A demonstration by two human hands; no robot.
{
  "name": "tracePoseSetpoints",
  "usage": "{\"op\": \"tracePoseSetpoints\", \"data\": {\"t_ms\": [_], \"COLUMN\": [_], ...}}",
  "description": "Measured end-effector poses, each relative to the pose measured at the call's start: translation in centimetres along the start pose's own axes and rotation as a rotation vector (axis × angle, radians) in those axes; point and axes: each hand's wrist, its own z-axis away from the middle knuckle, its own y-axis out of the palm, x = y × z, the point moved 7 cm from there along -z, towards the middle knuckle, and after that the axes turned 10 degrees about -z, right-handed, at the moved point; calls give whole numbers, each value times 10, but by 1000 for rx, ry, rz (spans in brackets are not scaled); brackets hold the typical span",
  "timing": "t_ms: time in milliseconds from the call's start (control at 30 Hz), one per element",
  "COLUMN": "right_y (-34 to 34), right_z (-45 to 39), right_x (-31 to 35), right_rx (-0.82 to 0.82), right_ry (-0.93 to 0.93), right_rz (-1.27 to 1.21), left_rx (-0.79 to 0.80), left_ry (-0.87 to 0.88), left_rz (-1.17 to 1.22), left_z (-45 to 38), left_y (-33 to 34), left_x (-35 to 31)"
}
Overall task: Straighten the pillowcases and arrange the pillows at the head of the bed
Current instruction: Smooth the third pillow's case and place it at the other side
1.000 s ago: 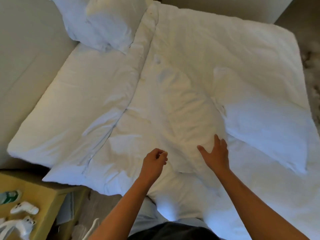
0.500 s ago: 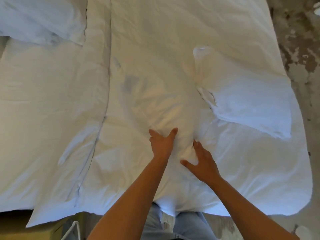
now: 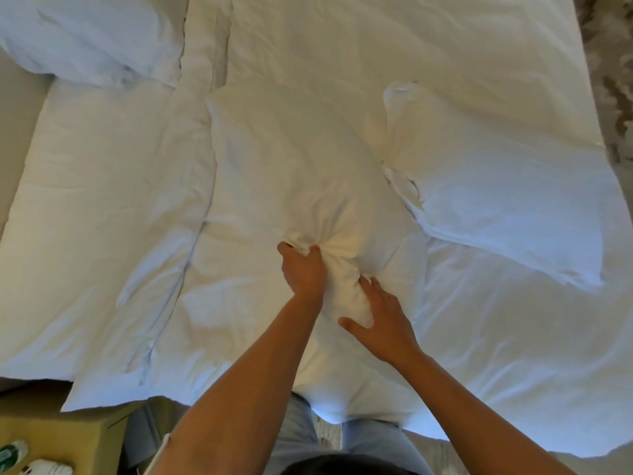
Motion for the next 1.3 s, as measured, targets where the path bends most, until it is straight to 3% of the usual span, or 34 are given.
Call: {"op": "tracePoseSetpoints", "data": {"t_ms": [333, 467, 600, 667, 767, 833, 900, 1067, 1167, 1300], "right_y": [-15, -4, 0, -20, -77, -108, -125, -126, -124, -133], "right_z": [31, 49, 80, 79, 55, 41, 29, 8, -12, -28], "right_x": [27, 64, 98, 108, 117, 130, 150, 215, 242, 260], "right_rx": [178, 248, 400, 329, -1, -149, -183, 19, 130, 19], "right_ry": [-173, -231, -357, -446, -476, -535, -680, -1086, -1123, -1142], "right_rz": [-54, -195, -353, -405, -477, -374, -164, 339, 592, 734], "left_rx": [6, -22, 25, 62, 103, 135, 142, 107, 63, -36], "left_ry": [344, 507, 707, 762, 792, 799, 798, 819, 823, 708], "left_rz": [-42, -118, -357, -472, -592, -619, -617, -655, -689, -665], "left_z": [42, 65, 91, 107, 129, 143, 154, 178, 185, 178], "left_y": [-90, -122, -148, -159, -172, -176, -179, -178, -175, -181], "left_x": [-68, -120, -158, -159, -139, -117, -94, -62, -51, -35]}}
